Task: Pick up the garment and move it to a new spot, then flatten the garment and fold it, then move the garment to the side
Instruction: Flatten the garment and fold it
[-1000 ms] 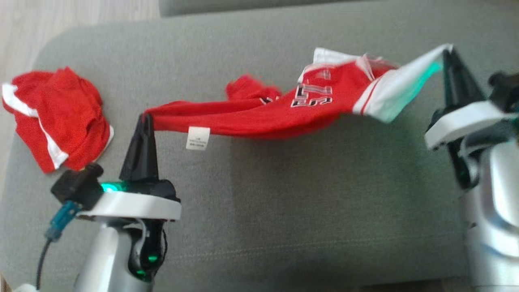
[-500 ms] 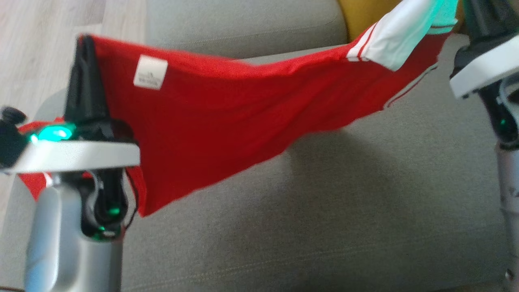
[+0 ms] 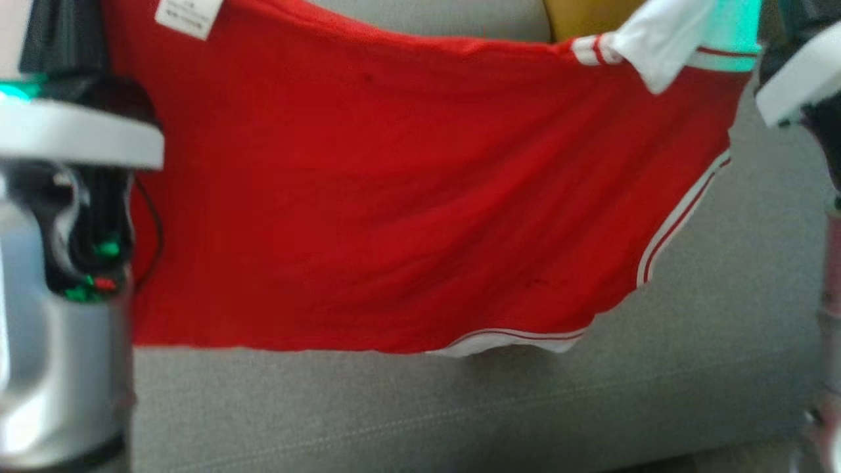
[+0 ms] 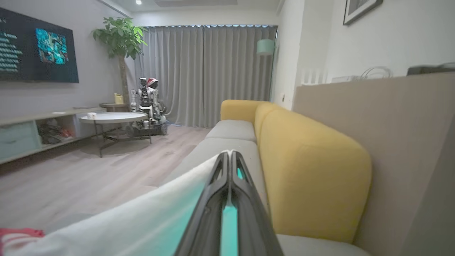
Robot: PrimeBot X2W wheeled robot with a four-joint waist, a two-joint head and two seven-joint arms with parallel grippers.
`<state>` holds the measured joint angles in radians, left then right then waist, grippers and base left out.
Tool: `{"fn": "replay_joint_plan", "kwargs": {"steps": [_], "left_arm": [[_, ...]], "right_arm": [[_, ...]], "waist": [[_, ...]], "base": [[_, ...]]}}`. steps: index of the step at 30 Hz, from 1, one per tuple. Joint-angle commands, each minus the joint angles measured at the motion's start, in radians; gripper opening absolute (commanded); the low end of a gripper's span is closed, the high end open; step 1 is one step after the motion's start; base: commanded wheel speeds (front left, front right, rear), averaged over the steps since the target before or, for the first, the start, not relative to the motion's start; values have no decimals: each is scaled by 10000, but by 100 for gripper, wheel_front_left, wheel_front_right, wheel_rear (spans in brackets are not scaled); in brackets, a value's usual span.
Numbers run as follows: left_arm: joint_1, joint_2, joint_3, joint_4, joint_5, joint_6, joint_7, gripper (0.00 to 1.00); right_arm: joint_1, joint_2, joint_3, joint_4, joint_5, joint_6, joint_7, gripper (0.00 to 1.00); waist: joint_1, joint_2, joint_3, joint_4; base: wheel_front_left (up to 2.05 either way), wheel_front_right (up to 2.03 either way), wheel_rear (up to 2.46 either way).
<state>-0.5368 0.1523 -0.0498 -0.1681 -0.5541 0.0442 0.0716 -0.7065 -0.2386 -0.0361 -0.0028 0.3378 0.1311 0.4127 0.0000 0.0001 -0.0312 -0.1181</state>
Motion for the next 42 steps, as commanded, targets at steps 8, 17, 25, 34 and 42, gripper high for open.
{"fn": "replay_joint_plan", "kwargs": {"steps": [8, 17, 25, 34, 42], "left_arm": [[-4005, 1400, 34, 2392, 194, -613, 1017, 0], [-8725, 640, -298, 6045, 937, -805, -1715, 0], [-9590, 57, -969, 7918, 1065, -1491, -3089, 0], [-7385, 125, -2412, 8832, 1090, -1740, -3305, 0], [-4445, 334, -3531, 9328, 294, -1746, -3326, 0]], "right_arm": [[-3800, 698, 90, 2051, 245, -4, 450, 0], [-9285, 329, -773, 5363, -1561, -4, -3612, 0], [-9747, 778, -780, 7644, -1240, -4, -5469, 0], [-6748, 846, -248, 9317, -126, -4, -5294, 0], [-4378, 897, 850, 10465, 374, -4, -4063, 0]], "waist": [[0, -1, 2920, -231], [0, -1, 5382, 328], [0, -1, 5946, 459], [0, -1, 5726, 485], [0, -1, 4284, 445]], "base": [[0, 0, 0], [0, 0, 0], [0, 0, 0], [0, 0, 0], [0, 0, 0]]}}
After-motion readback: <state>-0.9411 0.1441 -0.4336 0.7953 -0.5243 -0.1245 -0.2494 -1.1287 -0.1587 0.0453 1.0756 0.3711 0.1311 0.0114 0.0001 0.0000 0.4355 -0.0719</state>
